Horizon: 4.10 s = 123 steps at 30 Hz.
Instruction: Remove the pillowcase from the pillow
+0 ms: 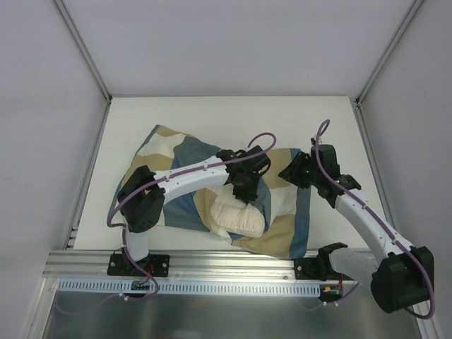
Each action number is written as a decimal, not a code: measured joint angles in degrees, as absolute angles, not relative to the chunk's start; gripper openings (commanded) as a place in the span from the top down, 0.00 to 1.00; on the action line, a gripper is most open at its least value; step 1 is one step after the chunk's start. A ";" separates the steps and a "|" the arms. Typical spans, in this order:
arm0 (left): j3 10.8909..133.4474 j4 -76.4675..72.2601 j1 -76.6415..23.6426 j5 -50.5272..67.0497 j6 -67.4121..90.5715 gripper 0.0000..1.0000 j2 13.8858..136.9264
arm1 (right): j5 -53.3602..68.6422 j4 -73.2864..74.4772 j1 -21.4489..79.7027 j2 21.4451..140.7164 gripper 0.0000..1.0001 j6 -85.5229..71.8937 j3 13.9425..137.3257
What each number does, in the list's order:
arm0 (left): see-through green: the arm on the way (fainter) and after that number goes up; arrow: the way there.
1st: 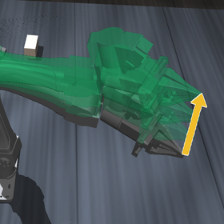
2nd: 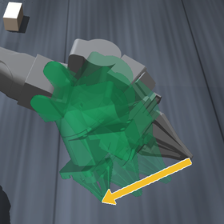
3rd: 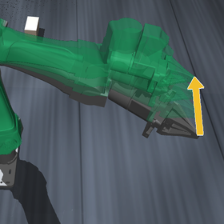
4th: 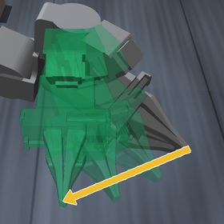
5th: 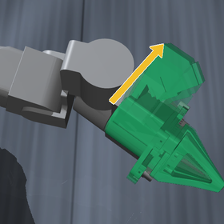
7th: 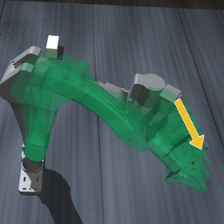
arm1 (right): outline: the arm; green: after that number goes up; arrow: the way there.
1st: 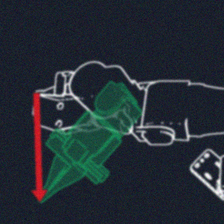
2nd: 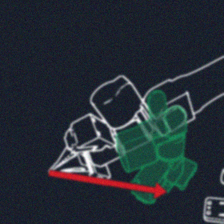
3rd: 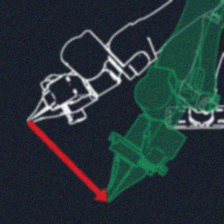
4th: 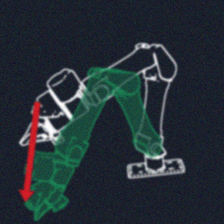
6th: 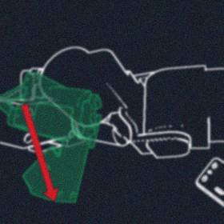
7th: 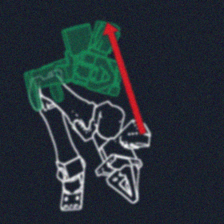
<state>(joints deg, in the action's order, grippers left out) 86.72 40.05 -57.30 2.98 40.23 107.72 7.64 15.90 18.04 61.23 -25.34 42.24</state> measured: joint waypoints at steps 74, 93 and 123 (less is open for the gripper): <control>72.16 29.63 -57.63 7.73 41.30 1.00 90.65 | 6.74 18.28 15.18 63.92 0.99 -24.34 42.17; 64.84 22.76 -57.30 10.17 41.34 1.00 85.27 | 7.40 20.84 11.53 72.60 0.99 -22.81 50.19; 55.16 20.75 -57.32 12.51 41.32 1.00 72.55 | 14.57 20.67 8.58 90.24 0.99 -23.05 61.91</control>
